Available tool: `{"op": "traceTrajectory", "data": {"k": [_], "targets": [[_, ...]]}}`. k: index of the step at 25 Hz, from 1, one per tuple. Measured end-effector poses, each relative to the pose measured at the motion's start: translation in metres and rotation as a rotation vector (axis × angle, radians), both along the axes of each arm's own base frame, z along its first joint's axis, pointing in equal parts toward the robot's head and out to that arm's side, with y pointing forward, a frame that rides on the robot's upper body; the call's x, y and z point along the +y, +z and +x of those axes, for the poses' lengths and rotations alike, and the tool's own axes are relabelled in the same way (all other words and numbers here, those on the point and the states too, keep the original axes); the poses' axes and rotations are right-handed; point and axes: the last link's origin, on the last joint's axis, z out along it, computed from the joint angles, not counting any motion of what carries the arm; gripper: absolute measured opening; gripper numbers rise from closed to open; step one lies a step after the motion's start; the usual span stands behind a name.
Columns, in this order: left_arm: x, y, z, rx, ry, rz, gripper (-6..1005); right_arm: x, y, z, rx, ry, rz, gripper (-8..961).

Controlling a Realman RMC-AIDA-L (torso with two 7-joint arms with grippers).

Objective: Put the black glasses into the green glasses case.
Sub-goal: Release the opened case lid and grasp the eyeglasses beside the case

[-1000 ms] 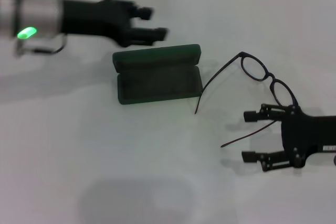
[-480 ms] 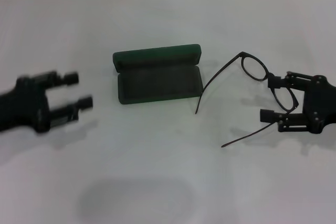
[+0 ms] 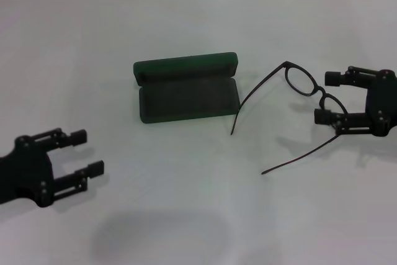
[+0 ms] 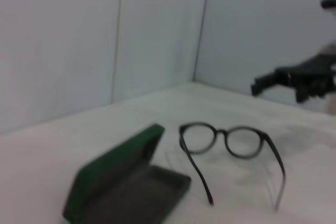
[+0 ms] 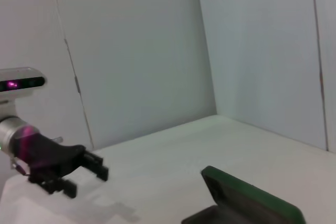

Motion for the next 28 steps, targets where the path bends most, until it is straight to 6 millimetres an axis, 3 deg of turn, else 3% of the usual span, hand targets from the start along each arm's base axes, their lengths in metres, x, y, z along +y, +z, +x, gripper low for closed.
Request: {"op": "traceTrajectory", "data": {"k": [7,15,21,22,28], "targets": [[-0.003,-0.008,-0.005,0.061,-0.005,-0.059,659,0.024,0.033,-0.014,-0.085,-0.133,-0.034,828],[0.007,-0.009,0.002,0.059,-0.044,-0.047,658,0.079,0.055,-0.054,-0.366,-0.412,-0.155,827],[0.018,-0.013,0.01,0.045,-0.071,-0.06,657,0.097,0.044,-0.077,-0.571,-0.553,-0.18,825],[0.02,-0.015,0.012,0.04,-0.074,-0.064,657,0.101,0.031,-0.088,-0.649,-0.61,-0.199,825],[0.025,-0.016,0.013,0.044,-0.085,-0.073,657,0.104,0.001,-0.099,-0.73,-0.651,-0.232,824]]}}
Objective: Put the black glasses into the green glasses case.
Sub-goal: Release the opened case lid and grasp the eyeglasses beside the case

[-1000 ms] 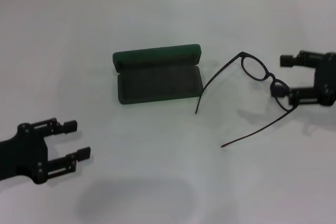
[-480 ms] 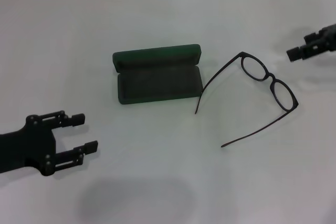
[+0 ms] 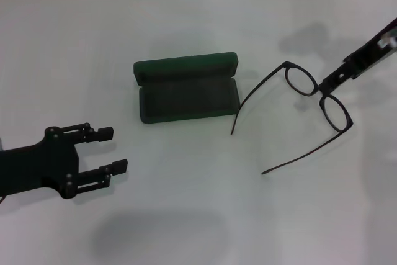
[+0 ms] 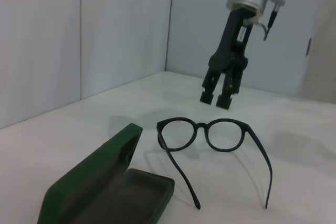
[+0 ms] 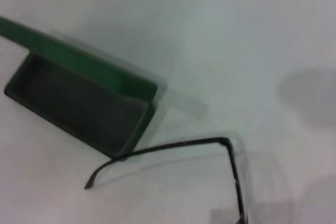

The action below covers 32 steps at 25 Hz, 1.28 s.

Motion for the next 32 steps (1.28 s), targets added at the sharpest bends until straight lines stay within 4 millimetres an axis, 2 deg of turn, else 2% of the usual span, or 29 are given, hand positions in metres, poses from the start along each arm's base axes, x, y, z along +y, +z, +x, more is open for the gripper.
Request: {"op": "traceTrajectory", "data": {"k": [7,12,32], "targets": [[0.003,0.0,0.002,0.006,-0.01,-0.004,656,-0.001,-0.026,-0.002,-0.12,0.003,0.003,823],[0.006,-0.002,0.004,0.008,-0.014,-0.004,655,0.001,-0.035,-0.002,-0.139,0.017,0.014,822],[0.008,-0.004,0.004,0.014,-0.027,-0.001,653,0.003,-0.046,0.001,-0.129,0.007,0.049,818]]}}
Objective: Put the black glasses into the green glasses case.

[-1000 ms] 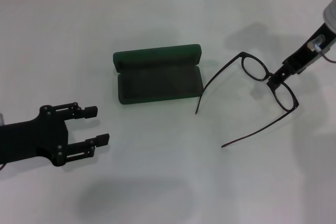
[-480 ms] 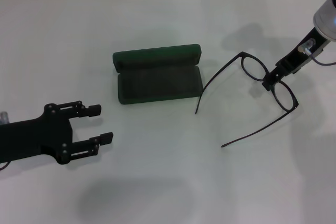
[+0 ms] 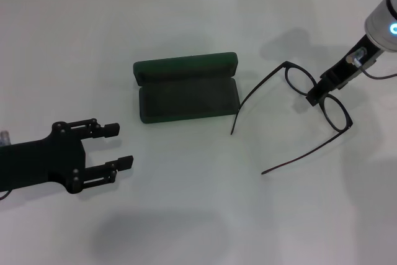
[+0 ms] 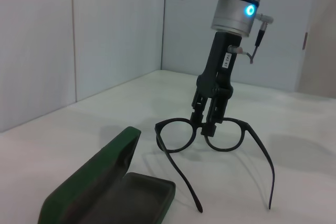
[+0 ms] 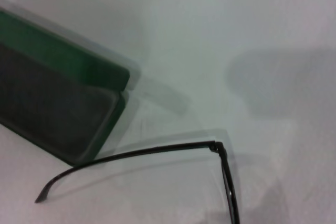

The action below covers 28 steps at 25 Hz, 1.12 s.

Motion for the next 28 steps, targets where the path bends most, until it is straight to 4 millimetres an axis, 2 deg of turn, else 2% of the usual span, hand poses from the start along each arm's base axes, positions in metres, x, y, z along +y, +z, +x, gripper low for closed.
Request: {"op": "traceTrajectory", "data": {"k": [4,15,17,22,28], "targets": [[0.0002,-0.0001,0.0002,0.0,-0.001,0.0,652,-0.0003,-0.0023,0.0001,-0.011,0.012,-0.003,817],[0.0003,0.0005,0.0001,0.001,-0.001,0.0,628,-0.0015,-0.0058,-0.0006,0.0,0.015,-0.006,369],[0.0003,0.0003,0.0002,0.001,-0.002,-0.001,623,-0.0015,-0.0058,-0.0002,0.001,0.013,-0.005,161],[0.0003,0.0001,0.0003,0.001,-0.002,-0.002,609,-0.0016,-0.0053,-0.0004,0.0,0.012,-0.005,80],[0.0,0.0001,0.0005,-0.001,-0.001,-0.004,593,-0.0008,-0.0001,-0.001,-0.006,0.015,-0.007,80]]}}
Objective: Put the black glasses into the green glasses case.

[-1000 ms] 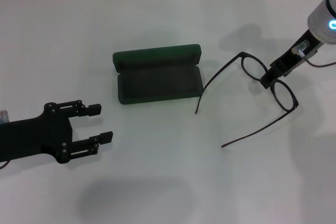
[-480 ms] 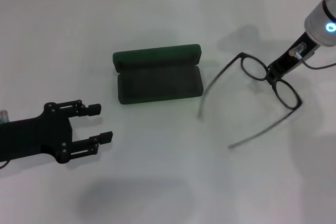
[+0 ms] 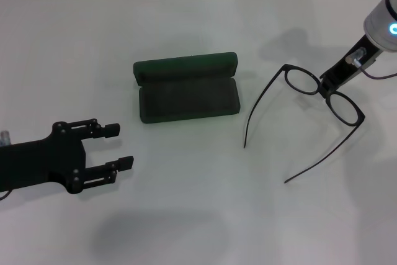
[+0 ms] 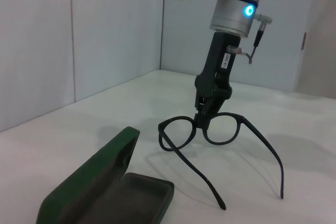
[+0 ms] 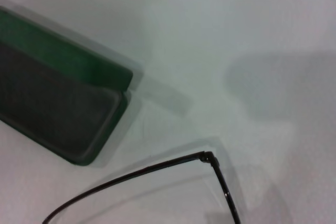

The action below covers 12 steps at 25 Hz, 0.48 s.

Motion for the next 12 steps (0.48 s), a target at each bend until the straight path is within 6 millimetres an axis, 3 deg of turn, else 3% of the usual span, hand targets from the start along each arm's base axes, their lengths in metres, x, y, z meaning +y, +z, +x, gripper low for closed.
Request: {"op": "traceTrajectory", "data": {"k": [12], "targets": [[-0.001,0.001,0.006,-0.041,-0.01,-0.015,561,-0.004,0.026,0.005,0.073,0.035,0.041,65]]}}
